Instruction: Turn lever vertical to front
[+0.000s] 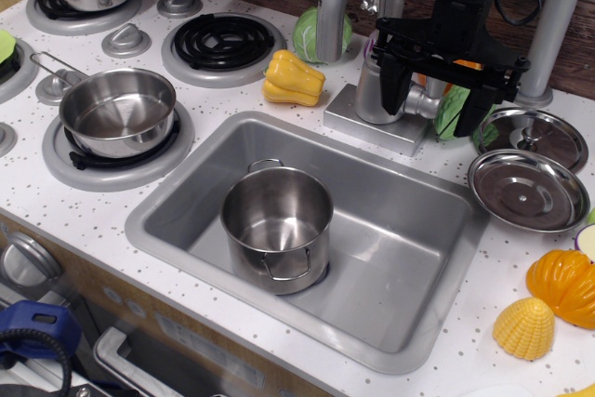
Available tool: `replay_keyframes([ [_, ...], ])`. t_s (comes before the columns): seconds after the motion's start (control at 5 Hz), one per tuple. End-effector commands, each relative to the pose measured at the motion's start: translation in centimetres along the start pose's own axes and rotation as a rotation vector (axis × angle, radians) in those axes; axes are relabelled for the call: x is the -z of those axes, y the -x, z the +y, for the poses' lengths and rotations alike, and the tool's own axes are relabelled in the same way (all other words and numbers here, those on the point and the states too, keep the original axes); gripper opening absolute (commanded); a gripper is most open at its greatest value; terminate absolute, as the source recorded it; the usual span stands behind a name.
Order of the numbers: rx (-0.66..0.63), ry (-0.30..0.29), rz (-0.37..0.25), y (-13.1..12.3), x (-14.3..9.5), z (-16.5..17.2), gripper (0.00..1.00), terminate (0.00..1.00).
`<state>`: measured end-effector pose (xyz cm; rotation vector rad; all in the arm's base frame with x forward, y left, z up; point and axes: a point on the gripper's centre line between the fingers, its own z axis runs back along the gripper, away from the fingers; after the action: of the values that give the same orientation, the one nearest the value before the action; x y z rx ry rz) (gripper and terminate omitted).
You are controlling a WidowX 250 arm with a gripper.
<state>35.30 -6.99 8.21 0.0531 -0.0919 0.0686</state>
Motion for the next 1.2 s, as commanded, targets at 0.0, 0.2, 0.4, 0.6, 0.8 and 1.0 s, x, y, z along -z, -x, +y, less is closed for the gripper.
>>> replay_keyframes([
  [0.0,0.0,0.0,0.0,0.0,0.0,0.0,1.0,0.0],
  [0.2,-0.003,-0.058,-0.144,-0.7,0.1,0.7,1.0,0.0],
  [0.4,0.001,-0.102,-0.211,-1.8,-0.5,1.1,1.0,0.0],
  [0.6,0.01,-0.122,-0.261,-3.2,-0.5,1.3,1.0,0.0],
  [0.8,0.024,-0.102,-0.272,-4.8,-0.8,1.5,1.0,0.0],
  [1.0,0.039,-0.08,-0.282,-5.8,-1.3,1.2,1.0,0.0],
])
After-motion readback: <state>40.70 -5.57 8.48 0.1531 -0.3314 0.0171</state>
